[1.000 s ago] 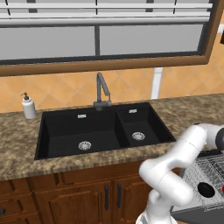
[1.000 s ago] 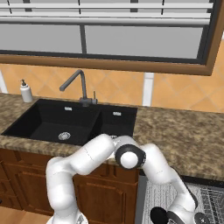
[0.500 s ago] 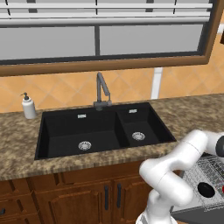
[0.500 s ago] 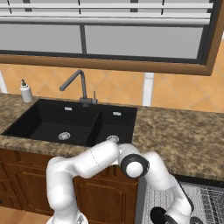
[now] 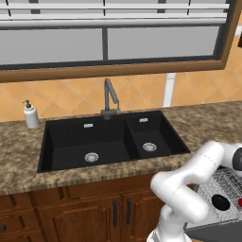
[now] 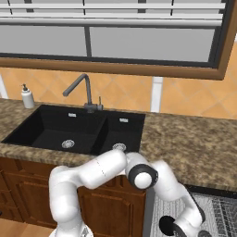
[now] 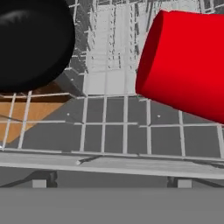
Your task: Pick up the cup and bowl from the counter, place them in the dishwasher, and close the dishwasher door.
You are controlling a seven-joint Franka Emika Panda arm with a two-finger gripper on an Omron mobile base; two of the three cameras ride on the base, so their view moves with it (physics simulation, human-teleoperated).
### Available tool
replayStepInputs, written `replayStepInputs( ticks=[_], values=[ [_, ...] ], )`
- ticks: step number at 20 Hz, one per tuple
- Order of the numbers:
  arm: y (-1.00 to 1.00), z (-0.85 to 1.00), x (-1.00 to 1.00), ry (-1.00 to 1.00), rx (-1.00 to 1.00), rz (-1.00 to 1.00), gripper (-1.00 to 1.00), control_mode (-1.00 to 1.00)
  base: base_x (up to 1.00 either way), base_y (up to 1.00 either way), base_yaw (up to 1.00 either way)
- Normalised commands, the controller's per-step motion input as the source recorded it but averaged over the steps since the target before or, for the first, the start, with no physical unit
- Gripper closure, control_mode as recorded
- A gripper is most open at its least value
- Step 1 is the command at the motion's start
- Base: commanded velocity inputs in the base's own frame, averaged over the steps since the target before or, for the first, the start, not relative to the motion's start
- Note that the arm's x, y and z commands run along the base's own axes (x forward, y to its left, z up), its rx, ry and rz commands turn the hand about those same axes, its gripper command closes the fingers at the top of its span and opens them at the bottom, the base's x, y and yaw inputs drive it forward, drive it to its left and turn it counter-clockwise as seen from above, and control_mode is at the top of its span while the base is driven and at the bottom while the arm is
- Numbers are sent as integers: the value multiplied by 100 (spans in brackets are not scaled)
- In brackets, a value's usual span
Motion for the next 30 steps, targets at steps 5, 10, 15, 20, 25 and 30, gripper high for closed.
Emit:
replayStepInputs(
  ticks=[5,10,15,20,25,30],
  values=[
    [22,-13,47,-14,0,0,-100,-100,0,0,0],
    [26,-1,74,-24,0,0,-100,-100,0,0,0],
    [64,40,100,-27,-1,-6,-100,-100,0,0,0],
    [-11,61,29,2,1,-11,-100,-100,0,0,0],
    [-66,79,-70,27,4,-8,-100,-100,0,0,0],
    [-63,35,-85,23,15,-9,-100,-100,0,0,0]
  ],
)
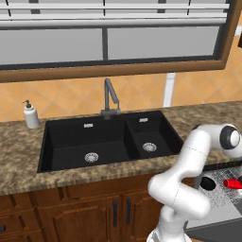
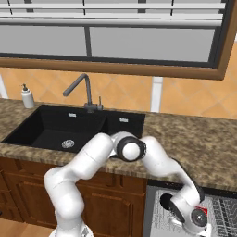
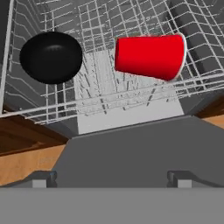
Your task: Pick up the cup and bowl from the counter, place them in the dishwasher, and close the dishwasher door.
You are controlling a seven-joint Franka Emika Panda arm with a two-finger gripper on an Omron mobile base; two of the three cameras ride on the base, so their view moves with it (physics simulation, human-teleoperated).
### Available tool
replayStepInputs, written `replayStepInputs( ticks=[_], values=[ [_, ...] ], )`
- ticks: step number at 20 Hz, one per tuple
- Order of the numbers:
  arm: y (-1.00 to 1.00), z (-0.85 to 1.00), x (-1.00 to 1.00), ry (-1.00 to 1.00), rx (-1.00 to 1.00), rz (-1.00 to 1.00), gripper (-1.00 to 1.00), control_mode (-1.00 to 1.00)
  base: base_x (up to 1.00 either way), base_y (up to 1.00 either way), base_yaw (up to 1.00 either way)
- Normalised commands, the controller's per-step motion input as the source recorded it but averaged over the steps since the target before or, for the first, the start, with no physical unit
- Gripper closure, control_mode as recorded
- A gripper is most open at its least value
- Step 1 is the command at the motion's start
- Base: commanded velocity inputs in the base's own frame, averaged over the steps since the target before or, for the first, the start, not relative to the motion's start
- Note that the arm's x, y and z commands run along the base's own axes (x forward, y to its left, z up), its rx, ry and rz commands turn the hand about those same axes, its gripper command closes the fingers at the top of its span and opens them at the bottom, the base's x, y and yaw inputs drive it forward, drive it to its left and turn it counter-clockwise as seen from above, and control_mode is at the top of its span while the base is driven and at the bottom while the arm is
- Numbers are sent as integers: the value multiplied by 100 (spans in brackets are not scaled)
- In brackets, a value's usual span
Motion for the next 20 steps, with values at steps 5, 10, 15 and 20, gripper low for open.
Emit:
replayStepInputs(
  ticks=[5,10,15,20],
  values=[
    [-45,51,-94,11,17,-12,-100,-100,0,0,0],
    [-17,100,-100,7,5,-6,-100,-100,0,0,0],
    [0,32,-100,-36,0,10,-100,-100,0,0,0],
    [-5,0,-100,-63,0,17,-100,-100,0,0,0]
  ],
)
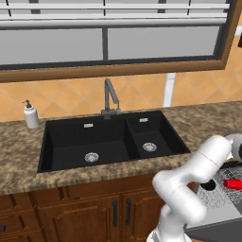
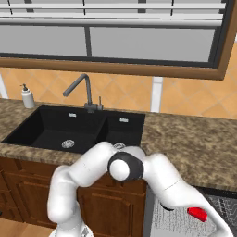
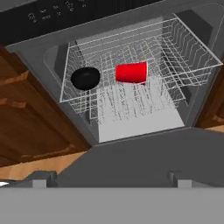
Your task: Pick up the cup and bowl from the counter, place them in the dishwasher, and close the dishwasher door.
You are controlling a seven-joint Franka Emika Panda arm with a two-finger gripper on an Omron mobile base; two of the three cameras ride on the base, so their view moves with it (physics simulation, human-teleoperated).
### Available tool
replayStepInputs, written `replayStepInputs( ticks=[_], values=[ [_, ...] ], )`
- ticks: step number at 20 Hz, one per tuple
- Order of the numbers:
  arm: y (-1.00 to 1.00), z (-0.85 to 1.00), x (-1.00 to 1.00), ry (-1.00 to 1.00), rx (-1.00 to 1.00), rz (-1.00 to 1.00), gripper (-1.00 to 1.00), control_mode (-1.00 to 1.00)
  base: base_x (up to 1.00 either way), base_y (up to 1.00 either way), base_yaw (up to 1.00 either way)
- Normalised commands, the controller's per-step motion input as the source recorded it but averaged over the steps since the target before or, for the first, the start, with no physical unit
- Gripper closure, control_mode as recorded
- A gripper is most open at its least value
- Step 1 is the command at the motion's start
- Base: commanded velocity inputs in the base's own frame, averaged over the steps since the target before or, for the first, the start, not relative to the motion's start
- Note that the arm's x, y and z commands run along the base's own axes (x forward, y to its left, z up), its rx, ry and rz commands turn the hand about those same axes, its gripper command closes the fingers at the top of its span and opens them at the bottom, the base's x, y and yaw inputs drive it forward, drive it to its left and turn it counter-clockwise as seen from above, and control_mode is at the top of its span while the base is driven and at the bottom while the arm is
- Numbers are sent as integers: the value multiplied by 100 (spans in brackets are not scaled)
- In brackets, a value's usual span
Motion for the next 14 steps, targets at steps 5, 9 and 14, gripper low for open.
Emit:
replayStepInputs(
  ticks=[5,9,14],
  values=[
    [-49,-2,-100,-59,0,16,-100,-100,0,0,0],
    [-66,-43,-100,-46,12,11,-100,-100,0,0,0],
    [-46,-94,-78,-31,12,12,-100,-100,0,0,0]
  ],
)
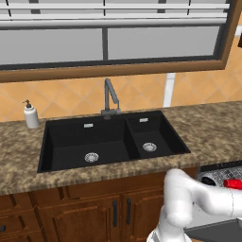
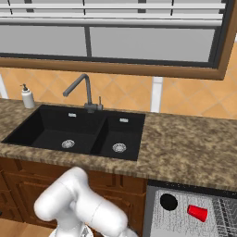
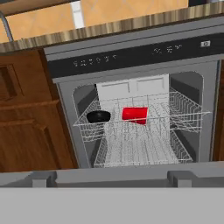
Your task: Pick up the cup and bowl from the counter, place them in the dishwasher, and close the dishwasher door.
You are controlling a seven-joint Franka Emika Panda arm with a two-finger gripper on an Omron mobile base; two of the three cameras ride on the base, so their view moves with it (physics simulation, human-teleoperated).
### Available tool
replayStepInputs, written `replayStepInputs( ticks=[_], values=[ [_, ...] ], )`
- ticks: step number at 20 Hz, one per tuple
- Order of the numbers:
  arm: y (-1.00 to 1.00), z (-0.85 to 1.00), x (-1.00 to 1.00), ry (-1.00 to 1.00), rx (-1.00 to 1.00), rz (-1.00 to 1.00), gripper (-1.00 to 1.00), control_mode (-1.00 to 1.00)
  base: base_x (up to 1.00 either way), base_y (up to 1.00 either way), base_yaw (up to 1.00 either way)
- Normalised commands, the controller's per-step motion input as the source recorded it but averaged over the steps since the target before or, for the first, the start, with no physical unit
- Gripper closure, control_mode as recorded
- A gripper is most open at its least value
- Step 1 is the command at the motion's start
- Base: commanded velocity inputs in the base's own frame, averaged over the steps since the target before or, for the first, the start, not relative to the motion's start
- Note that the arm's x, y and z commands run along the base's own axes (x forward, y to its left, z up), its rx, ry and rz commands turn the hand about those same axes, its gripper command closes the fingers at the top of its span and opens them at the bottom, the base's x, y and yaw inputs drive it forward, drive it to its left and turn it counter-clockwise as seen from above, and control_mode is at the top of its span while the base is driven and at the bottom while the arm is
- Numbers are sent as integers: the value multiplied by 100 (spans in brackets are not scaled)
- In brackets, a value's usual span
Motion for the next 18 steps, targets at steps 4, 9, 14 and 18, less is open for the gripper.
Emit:
replayStepInputs(
  ticks=[4,9,14,18],
  values=[
    [-27,-100,-28,-15,14,7,-100,-100,0,0,0],
    [-44,-100,-8,-19,23,6,-100,-100,0,0,0],
    [-8,-100,6,-1,10,3,-100,-100,0,0,0],
    [-2,-100,26,1,5,1,-100,-100,0,0,0]
  ],
)
